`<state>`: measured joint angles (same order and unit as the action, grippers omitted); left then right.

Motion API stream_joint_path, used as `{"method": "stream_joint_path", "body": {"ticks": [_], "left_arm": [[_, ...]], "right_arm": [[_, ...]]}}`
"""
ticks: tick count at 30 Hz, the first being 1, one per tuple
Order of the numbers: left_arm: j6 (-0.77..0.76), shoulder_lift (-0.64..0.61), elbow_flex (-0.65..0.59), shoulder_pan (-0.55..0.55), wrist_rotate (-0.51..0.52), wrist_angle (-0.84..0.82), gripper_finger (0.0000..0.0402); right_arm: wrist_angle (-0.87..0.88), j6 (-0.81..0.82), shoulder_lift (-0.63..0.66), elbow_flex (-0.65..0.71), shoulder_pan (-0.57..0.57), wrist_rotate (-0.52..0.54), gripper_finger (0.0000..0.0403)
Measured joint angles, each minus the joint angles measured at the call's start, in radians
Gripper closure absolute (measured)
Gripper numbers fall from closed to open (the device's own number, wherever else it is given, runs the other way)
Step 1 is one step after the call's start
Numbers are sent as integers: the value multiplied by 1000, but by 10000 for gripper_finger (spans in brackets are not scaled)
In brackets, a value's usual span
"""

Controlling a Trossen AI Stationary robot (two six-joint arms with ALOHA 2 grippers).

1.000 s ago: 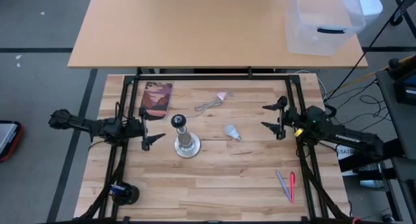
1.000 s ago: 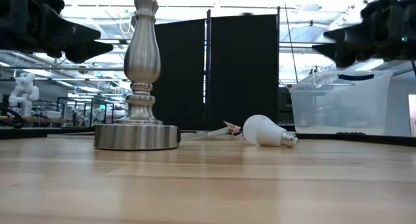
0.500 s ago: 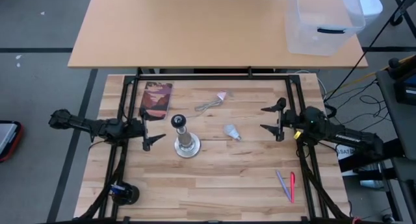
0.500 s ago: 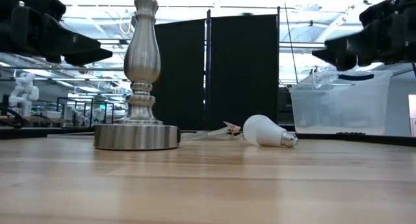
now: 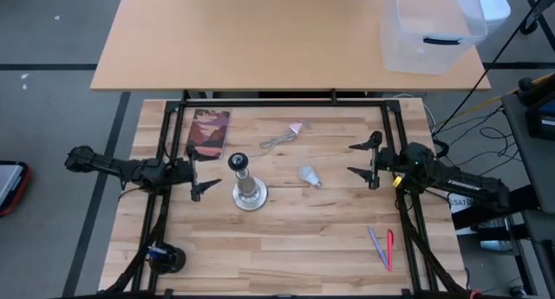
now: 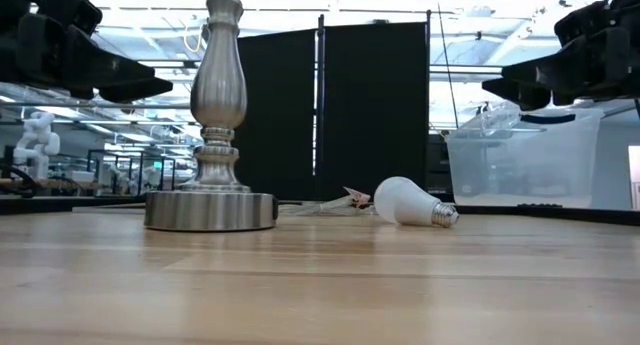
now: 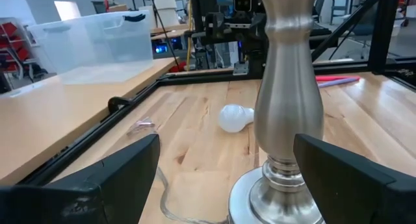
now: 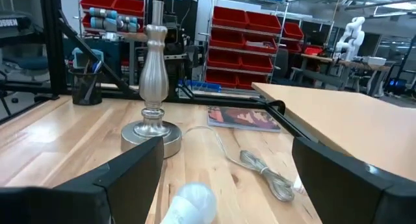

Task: Screw lightbulb
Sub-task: Return to Home Position

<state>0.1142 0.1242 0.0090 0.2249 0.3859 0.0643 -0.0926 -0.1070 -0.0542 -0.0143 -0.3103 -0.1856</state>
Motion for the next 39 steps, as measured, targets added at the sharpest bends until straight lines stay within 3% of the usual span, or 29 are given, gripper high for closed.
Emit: {"method": "stream_joint_path", "body": {"ticks": [12,39], "left_arm": [[-1,0,0,0,-10,-2,44],[0,0,0,0,-12,-3,44]], "right_arm": [[46,196,4,-1,0,3,69],[50,197,4,-1,0,2,69]]}}
